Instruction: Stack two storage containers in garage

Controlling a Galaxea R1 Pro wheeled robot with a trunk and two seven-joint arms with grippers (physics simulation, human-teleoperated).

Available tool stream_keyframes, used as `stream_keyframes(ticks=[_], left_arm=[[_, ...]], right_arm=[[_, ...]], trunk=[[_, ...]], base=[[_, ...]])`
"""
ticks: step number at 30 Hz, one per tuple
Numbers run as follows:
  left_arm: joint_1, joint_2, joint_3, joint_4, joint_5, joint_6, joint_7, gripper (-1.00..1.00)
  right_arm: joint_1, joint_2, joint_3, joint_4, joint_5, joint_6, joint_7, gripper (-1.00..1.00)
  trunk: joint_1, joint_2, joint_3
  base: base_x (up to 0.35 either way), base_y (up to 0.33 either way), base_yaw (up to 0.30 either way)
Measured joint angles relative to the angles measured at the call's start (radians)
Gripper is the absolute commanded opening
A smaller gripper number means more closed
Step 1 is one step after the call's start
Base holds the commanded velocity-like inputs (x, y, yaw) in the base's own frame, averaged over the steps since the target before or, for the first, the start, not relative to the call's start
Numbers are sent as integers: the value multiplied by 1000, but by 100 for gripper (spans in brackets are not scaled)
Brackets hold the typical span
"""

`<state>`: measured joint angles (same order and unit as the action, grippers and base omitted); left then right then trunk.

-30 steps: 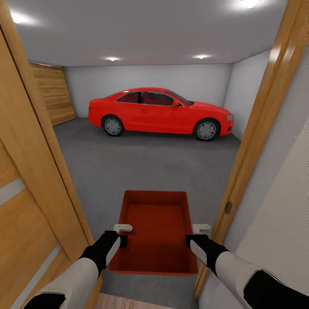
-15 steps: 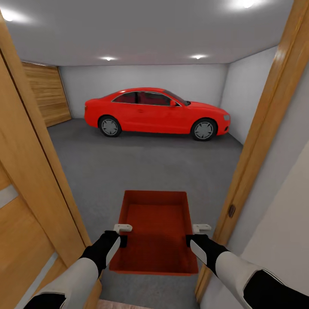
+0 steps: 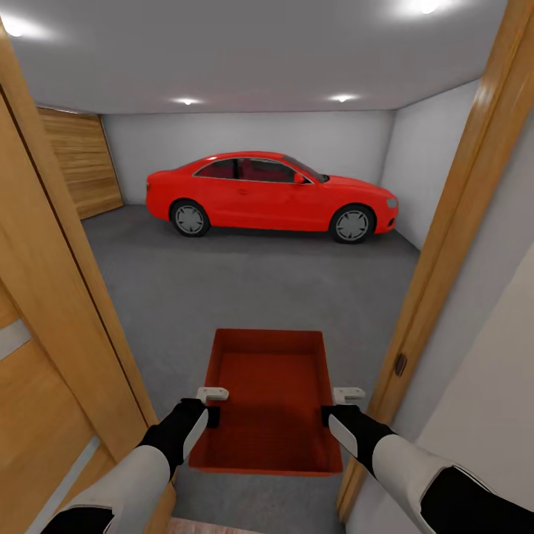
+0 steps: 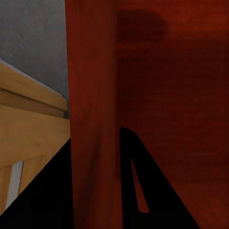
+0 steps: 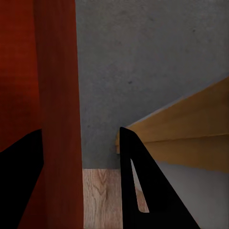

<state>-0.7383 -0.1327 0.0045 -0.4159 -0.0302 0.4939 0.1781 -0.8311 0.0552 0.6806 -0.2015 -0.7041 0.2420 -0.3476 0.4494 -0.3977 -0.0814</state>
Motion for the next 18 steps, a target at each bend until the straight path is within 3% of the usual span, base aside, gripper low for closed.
stream_keyframes(ticks=[6, 18], left_arm=[[0, -1, 1, -1, -1, 1, 0, -100], [0, -1, 0, -5, -1, 1, 0, -100]], right_arm=[[0, -1, 1, -2, -1, 2, 0, -100], [0, -1, -1, -3, 1, -1, 0, -100]], trunk=[[0, 0, 0], [0, 0, 0]], base=[[11, 19, 0], [105, 142, -11]])
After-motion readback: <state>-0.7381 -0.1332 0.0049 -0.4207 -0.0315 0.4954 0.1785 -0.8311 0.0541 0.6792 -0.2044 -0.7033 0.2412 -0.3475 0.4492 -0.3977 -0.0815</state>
